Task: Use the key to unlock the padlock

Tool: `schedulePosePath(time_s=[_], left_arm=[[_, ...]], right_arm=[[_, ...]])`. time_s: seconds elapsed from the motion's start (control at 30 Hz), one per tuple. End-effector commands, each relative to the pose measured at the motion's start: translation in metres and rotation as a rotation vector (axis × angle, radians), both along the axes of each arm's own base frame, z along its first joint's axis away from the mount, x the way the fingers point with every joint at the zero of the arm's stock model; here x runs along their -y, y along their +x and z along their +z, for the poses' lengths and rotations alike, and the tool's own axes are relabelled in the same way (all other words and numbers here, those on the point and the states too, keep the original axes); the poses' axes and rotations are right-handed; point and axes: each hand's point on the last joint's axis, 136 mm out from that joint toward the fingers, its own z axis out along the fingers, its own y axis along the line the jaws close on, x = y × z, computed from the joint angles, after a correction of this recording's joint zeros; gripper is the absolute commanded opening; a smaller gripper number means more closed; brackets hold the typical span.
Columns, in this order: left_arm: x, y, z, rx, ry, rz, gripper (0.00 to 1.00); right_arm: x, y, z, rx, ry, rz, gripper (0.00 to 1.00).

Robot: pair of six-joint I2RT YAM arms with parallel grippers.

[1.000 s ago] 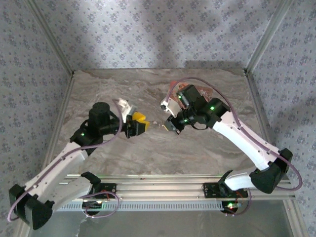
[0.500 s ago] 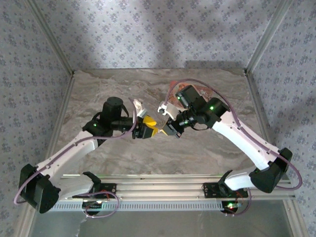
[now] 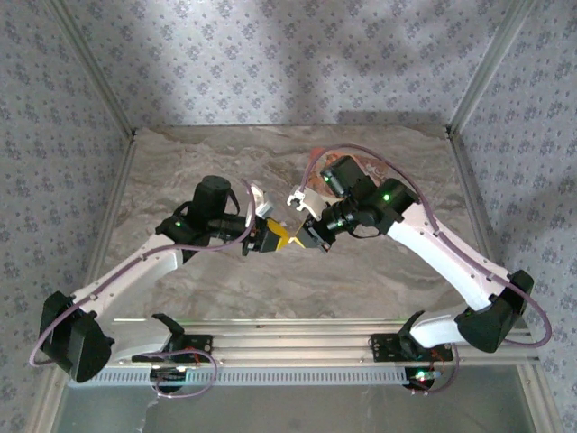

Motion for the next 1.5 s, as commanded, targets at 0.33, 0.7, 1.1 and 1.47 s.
schedulePosePath(time_s=[0.33,0.7,1.1,1.47], left_arm=[[0.0,0.034,0.01,-0.095,-0.09,0.25,0.0],[-0.006,0.061,0.023,-0.268,-0.256,0.453,0.0],[-0.007,0.059,0.041,-0.338,-0.325,0.405,0.0],[-0.001,0.058,0.051,-0.377,-0.356,0.342,0.0]], right_arm=[[0.037,0.079,0.034,-0.001,0.365,-0.536,0.46],[0.005,0.081,0.015,-0.229,0.522,-0.637,0.47],[0.005,0.077,0.028,-0.227,0.701,-0.617,0.14],[0.006,0.073,0.044,-0.213,0.797,-0.57,0.2]])
